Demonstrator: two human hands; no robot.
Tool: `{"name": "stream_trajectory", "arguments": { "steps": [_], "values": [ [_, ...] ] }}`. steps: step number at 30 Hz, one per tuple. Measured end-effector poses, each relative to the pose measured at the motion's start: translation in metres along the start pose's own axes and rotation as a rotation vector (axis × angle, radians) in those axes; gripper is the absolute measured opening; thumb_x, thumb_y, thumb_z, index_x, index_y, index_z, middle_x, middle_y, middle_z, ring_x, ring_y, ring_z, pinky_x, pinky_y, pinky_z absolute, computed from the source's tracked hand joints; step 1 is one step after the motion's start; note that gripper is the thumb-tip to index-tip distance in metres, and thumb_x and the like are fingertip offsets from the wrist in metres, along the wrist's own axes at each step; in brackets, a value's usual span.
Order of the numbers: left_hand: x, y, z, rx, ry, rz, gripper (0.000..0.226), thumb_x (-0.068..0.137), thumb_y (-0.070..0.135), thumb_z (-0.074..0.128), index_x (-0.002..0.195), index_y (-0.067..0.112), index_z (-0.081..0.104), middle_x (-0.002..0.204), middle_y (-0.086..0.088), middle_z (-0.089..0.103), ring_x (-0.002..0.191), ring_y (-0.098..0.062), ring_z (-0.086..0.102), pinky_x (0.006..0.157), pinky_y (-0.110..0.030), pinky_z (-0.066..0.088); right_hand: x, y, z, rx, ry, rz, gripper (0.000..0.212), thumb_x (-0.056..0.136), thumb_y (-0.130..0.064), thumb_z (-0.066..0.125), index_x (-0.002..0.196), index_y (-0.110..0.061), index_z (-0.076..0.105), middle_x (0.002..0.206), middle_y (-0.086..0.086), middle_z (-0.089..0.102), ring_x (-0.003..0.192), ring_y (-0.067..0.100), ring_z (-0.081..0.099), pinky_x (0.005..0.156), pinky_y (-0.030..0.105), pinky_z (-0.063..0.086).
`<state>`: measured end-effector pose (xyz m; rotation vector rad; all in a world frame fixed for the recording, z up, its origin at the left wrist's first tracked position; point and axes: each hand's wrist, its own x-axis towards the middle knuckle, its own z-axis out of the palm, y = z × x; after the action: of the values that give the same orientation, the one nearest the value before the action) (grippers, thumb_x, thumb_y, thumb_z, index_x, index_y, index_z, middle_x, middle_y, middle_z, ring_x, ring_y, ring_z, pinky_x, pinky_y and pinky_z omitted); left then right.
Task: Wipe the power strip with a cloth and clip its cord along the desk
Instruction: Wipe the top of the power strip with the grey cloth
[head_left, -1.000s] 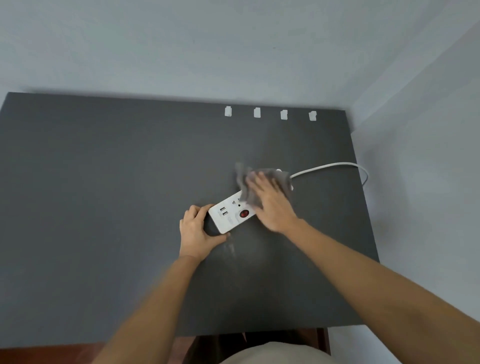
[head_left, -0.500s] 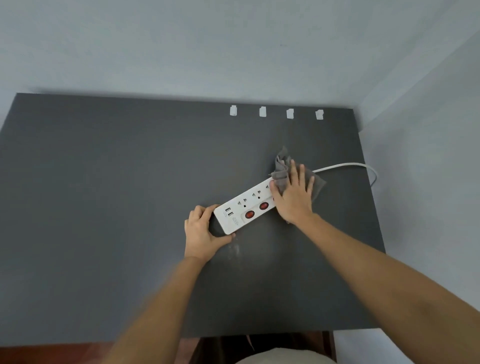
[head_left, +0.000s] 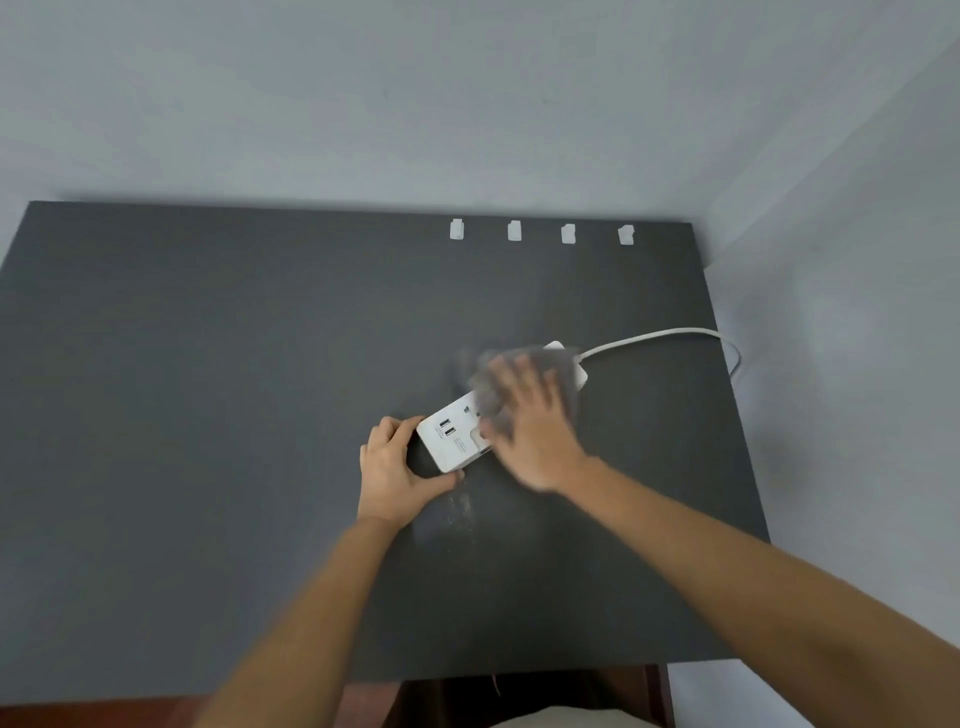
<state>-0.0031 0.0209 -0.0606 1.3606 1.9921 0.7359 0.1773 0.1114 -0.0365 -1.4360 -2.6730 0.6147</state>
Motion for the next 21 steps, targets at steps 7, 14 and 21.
{"name": "stream_trajectory", "arguments": {
  "steps": [7,14,21],
  "values": [
    [-0.009,0.035,-0.017,-0.299,-0.069,-0.060,0.054,0.054,0.027,0.088,0.099,0.029,0.057,0.096,0.014,0.069,0.092,-0.006,0.063,0.080,-0.022,0.051,-0.020,0.059,-0.025,0.096,0.154,0.446,0.065,0.090,-0.054,0.027,0.147,-0.028,0.009,0.159,0.006,0.013,0.147,0.027,0.000,0.117,0.058,0.004],
    [-0.016,0.076,-0.021,-0.758,0.076,-0.253,0.057,0.055,0.041,0.071,0.087,-0.003,0.056,0.075,-0.004,0.066,0.070,-0.015,0.059,0.057,-0.019,0.050,-0.045,0.003,-0.038,0.120,0.178,-0.103,0.062,0.091,-0.061,0.016,0.147,-0.036,0.006,0.160,-0.001,0.008,0.147,0.019,-0.008,0.117,0.047,-0.010],
    [-0.029,0.091,-0.047,-0.800,0.048,-0.163,0.040,0.062,0.033,0.073,0.084,0.002,0.059,0.081,-0.009,0.069,0.077,-0.019,0.064,0.080,-0.045,0.051,-0.025,0.046,-0.084,0.529,0.378,0.503,0.067,0.091,-0.058,0.027,0.086,-0.003,0.066,0.099,0.025,0.070,0.105,0.039,0.061,0.108,0.051,0.034]
  ]
}}
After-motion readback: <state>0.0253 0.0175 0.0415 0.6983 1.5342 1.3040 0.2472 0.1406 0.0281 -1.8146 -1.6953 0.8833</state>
